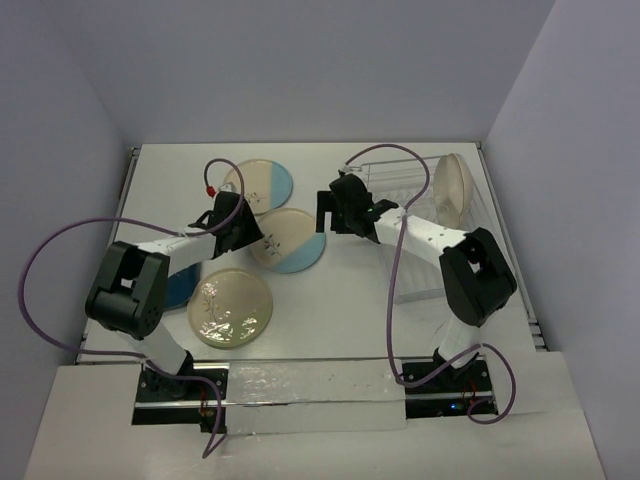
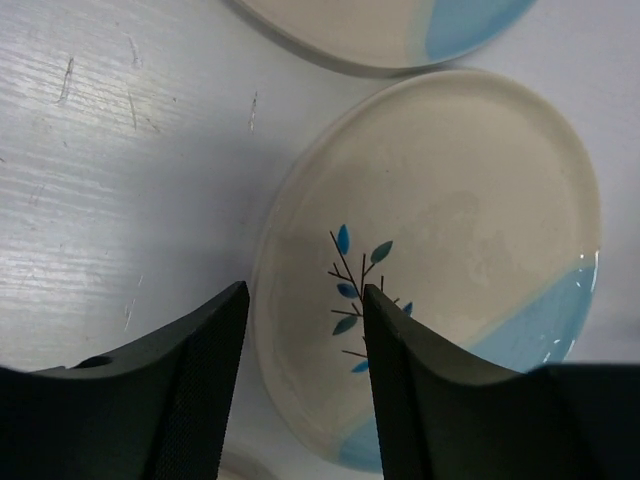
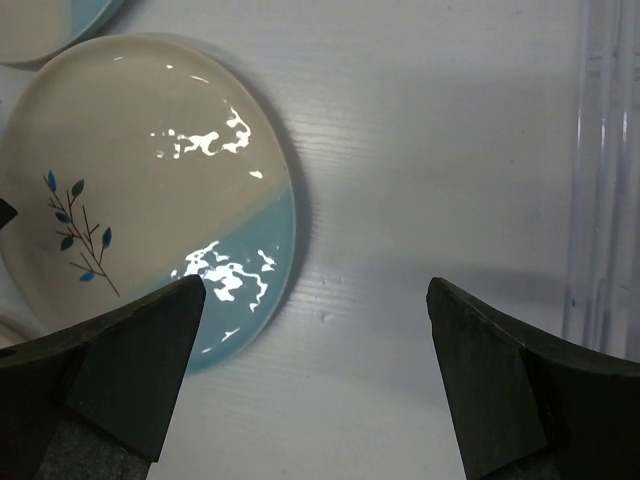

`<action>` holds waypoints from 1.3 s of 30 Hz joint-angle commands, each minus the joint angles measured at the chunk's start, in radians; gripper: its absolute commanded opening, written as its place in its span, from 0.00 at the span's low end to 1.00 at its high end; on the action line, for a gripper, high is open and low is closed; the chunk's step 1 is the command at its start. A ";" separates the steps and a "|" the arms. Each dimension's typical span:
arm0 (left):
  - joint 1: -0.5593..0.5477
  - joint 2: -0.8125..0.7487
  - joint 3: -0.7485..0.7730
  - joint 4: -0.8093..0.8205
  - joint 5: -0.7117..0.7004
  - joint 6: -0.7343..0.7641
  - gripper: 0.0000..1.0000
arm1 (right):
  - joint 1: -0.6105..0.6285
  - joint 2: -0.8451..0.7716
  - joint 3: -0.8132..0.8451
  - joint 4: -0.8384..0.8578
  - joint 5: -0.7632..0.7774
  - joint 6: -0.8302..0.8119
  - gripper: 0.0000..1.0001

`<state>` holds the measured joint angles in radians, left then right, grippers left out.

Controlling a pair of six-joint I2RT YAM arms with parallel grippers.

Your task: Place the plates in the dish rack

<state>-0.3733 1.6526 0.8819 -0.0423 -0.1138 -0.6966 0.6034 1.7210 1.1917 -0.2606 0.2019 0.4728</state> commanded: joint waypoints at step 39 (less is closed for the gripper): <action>-0.013 0.096 0.009 0.105 0.084 -0.024 0.00 | -0.030 0.172 0.116 0.329 -0.572 0.229 0.83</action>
<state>-0.3660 1.7321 0.9010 -0.0146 -0.1373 -0.6880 0.5376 2.0023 1.3058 -0.1215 -0.1955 0.6539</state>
